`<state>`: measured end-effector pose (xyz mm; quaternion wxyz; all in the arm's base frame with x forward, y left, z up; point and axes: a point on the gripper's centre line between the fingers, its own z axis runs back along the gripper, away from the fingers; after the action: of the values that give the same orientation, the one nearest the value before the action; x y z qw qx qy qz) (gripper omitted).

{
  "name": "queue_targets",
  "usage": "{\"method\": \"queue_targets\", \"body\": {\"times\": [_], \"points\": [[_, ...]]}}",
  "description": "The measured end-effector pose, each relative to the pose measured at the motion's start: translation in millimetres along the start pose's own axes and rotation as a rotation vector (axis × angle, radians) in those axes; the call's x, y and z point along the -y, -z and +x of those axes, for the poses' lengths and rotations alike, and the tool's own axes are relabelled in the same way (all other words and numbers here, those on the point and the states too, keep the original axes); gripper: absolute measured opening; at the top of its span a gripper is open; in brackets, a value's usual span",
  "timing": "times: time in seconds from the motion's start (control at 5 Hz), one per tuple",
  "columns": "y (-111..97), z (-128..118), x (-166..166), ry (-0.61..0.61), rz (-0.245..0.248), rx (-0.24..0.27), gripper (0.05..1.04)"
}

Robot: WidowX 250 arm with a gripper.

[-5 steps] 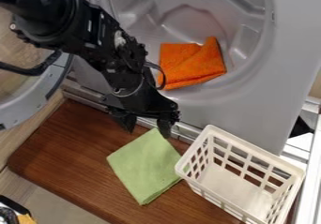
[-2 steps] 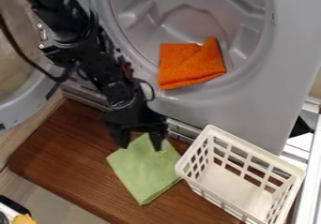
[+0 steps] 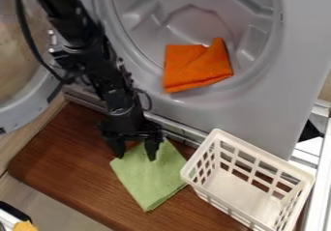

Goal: Move the green towel to the left

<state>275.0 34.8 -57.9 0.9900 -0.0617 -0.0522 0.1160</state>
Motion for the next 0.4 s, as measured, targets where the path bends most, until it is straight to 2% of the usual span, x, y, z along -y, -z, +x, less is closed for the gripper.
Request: {"method": "queue_targets", "body": {"times": [0.4], "points": [[4.1,-2.5,38.5,0.11,0.061,-0.025,0.999]]}}
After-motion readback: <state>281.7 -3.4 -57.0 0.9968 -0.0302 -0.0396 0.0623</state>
